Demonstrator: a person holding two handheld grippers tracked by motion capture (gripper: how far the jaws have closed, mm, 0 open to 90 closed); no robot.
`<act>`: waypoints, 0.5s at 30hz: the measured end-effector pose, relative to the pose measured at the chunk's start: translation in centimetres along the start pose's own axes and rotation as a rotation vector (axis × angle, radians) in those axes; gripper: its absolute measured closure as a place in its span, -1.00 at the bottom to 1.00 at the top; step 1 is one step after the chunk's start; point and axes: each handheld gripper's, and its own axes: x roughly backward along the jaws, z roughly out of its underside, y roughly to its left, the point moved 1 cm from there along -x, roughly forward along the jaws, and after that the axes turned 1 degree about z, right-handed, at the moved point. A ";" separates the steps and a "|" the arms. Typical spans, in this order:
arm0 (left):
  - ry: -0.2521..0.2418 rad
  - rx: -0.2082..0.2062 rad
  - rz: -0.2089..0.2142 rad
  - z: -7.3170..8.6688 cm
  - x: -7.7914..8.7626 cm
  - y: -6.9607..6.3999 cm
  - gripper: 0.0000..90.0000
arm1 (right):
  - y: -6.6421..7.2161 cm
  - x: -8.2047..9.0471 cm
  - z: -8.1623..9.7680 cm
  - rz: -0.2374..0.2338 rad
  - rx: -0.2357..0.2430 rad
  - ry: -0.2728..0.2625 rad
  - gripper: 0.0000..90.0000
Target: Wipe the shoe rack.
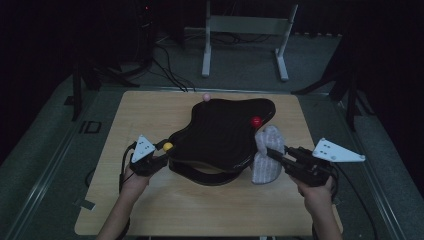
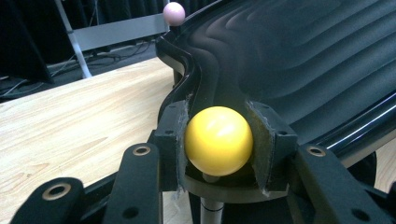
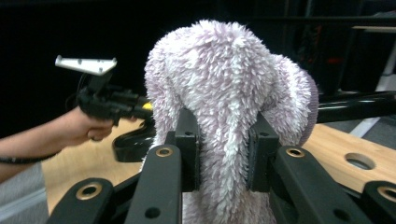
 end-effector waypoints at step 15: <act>0.000 0.000 0.001 0.0 0.0 0.0 0.34 | -1.1 -1.7 1.6 0.075 -0.023 0.075 0.59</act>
